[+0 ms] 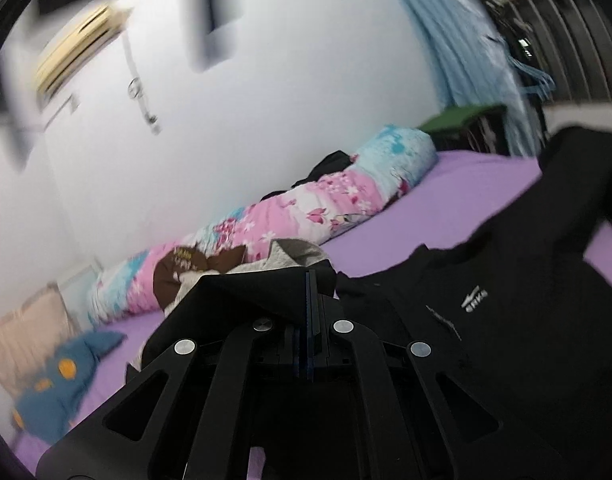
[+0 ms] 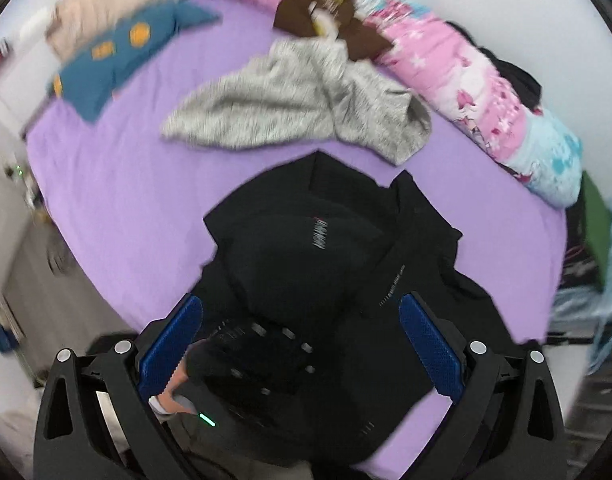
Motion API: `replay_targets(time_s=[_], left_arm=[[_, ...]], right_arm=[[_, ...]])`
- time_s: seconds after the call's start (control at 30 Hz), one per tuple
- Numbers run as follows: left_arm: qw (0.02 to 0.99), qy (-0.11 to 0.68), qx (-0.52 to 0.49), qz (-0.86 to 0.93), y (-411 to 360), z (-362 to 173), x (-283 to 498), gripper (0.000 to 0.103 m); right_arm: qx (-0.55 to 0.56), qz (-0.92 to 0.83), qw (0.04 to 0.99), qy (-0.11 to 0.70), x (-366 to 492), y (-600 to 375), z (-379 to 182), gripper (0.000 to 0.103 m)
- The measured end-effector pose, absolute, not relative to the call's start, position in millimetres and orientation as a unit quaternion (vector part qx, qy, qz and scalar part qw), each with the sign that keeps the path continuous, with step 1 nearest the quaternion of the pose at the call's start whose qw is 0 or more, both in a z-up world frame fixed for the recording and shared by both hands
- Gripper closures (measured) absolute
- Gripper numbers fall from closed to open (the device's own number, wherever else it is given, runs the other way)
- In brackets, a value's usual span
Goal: Fold large clothes
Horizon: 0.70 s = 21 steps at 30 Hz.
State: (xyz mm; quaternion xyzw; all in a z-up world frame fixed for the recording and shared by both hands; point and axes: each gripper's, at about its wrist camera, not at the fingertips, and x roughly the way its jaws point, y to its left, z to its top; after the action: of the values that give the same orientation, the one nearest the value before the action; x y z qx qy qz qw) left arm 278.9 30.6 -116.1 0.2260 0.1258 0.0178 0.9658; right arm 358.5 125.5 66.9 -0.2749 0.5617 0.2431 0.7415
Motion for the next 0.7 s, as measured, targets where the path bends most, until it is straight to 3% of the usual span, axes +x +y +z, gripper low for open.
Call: replay_targets(time_s=[0.13,0.43,0.7], left_arm=[[0.954,0.118,0.276,0.010,9.0,-127.9,276.8,0.102],[0.951,0.125,0.283,0.003,4.4,-134.5,281.2,0.102],[0.950,0.129,0.283,-0.004,4.1,-134.7,281.6,0.102]], right_arm=[[-0.375,0.184,0.695,0.585,359.7,176.5,27.6,0.006],[-0.539,0.091,0.587,0.598,341.5,228.1,-77.4,0.006],[-0.591,0.044,0.546,0.593,345.2,231.7,-118.1,0.006]])
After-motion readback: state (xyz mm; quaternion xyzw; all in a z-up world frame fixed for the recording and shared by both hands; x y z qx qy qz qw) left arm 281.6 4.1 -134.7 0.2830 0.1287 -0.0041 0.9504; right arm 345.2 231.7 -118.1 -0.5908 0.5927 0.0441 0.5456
